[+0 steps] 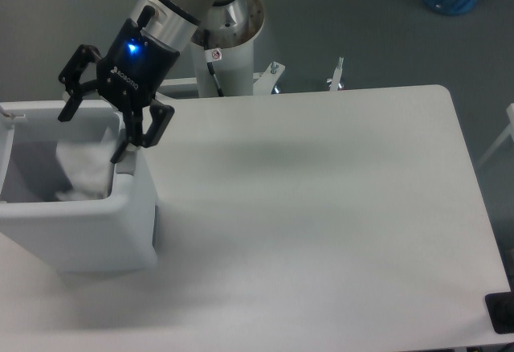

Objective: Place the trash in the trash can

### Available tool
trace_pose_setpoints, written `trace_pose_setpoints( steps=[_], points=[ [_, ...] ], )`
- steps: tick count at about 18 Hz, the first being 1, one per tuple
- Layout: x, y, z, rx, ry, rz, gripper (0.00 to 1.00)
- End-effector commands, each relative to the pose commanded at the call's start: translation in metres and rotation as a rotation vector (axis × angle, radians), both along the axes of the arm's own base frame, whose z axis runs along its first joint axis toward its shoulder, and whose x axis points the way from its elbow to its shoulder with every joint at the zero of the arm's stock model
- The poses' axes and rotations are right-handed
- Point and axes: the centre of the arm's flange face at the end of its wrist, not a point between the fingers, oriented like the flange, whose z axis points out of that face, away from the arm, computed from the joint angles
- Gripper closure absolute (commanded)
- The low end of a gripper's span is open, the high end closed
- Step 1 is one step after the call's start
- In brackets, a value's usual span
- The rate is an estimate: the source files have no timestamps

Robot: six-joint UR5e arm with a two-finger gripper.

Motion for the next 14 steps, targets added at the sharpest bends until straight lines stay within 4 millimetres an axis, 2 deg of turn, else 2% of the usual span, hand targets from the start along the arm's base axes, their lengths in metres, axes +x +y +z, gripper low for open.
trace_pose_setpoints(
  steps=[7, 10, 14],
  points=[
    [-0.046, -0.019, 0.015, 0.014, 0.033, 0.09, 0.0],
    [-0.081, -0.019, 0.017, -0.031, 0.126, 0.14, 0.0],
    [-0.125, -0.013, -0.001, -0.195, 0.31, 0.203, 0.0]
  ],
)
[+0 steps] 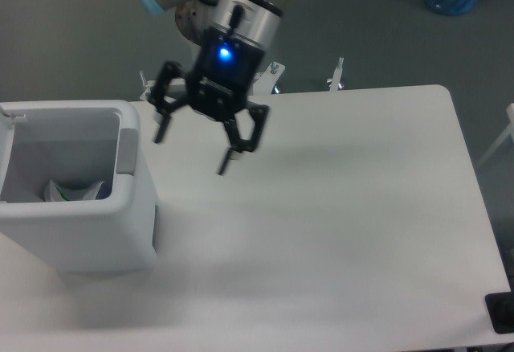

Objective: Place the trash in the trash can

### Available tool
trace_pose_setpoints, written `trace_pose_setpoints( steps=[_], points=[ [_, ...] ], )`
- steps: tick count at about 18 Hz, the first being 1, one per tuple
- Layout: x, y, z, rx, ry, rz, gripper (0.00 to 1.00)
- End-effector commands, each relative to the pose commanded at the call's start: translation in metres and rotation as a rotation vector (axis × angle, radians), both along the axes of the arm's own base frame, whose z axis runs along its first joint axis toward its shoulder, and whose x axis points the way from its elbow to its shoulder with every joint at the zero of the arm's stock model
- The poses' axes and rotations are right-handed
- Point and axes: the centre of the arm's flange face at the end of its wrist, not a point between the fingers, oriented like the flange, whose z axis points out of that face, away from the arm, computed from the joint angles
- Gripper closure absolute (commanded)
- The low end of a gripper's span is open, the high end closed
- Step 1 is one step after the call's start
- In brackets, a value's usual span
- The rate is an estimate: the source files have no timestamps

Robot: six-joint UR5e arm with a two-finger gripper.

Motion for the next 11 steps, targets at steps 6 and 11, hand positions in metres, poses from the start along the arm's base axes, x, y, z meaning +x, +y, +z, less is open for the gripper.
trace_pose_setpoints(
  steps=[6, 11],
  points=[
    [-0.025, -0.016, -0.033, -0.254, 0.13, 0.07, 0.0],
    [-0.031, -0.018, -0.057, -0.475, 0.089, -0.065, 0.0]
  ],
)
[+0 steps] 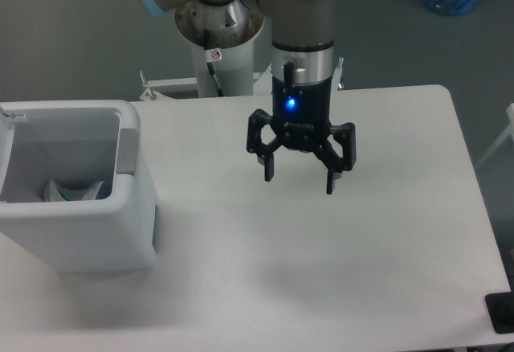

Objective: Place the trash in the trash can

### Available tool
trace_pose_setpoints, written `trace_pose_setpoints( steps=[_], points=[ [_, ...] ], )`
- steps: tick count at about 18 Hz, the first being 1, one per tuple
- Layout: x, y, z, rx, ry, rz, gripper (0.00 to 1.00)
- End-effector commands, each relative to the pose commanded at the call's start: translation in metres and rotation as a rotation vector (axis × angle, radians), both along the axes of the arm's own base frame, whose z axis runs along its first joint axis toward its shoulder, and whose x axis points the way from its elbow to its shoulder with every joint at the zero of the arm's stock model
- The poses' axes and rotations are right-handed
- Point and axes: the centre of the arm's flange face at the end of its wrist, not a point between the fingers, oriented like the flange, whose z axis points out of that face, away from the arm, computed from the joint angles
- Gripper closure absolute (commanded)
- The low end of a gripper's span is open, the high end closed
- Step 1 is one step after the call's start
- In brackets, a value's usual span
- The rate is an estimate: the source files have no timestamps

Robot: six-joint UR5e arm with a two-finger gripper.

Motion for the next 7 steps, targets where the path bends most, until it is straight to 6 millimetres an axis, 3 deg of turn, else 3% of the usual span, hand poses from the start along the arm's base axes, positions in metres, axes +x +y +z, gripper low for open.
trace_pose_setpoints(
  steps=[7],
  points=[
    [-0.0014, -0.0069, -0.0002, -0.212, -0.054, -0.141, 0.0]
  ],
)
